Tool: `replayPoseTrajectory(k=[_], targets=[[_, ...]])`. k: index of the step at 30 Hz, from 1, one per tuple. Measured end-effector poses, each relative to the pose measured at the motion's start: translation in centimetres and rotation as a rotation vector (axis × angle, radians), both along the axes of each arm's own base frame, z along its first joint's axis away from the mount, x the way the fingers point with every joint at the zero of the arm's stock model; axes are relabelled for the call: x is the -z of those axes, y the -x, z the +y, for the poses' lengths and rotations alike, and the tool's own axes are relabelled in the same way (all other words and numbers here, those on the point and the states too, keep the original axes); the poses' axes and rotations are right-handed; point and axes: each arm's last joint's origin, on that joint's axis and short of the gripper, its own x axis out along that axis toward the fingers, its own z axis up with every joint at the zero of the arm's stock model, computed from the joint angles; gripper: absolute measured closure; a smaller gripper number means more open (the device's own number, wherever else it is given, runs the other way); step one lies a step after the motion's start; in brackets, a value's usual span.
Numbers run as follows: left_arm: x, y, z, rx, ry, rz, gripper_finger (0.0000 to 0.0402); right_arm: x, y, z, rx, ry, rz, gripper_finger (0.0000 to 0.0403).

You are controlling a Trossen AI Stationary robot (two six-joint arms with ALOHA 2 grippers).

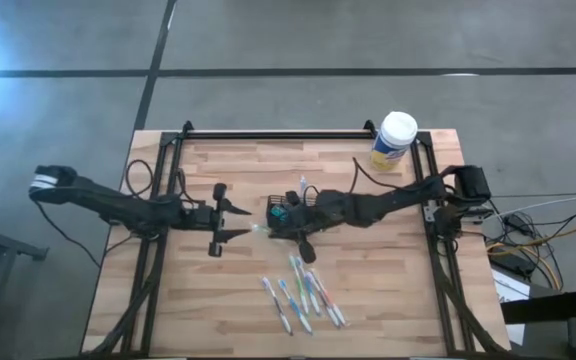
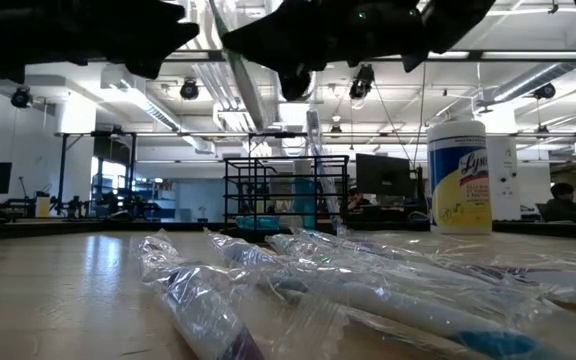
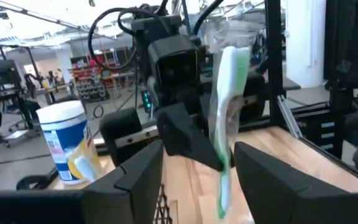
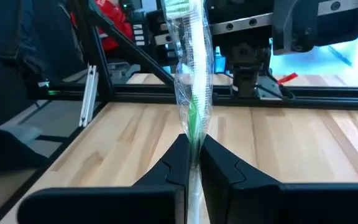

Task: Pick & Place toothbrushing station
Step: Put the right green toothbrush into the black wire organizer

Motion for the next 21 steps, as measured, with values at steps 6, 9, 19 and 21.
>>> replayPoseTrajectory(k=[6,9,19,21], targets=[[-0.6,-1.3,-0.2,0.011,0.003,0.011,0.0199,-0.2,-0.7,-0.1,0.0,0.019,-0.01,0.0385],[-0.8,-2.0,-0.4,0.037,0.012,0.018,0.0199,-0.2,-0.8,-0.1,0.002,0.033,-0.02,0.0385],[-1.4,-4.0,-1.0,0.114,0.014,0.039,0.0199,0.0,-0.9,-0.5,0.015,0.044,-0.012,0.0385],[-1.3,-4.2,-1.0,0.113,0.014,0.044,0.02,0.0,-0.9,-0.5,0.015,0.046,-0.014,0.0385]])
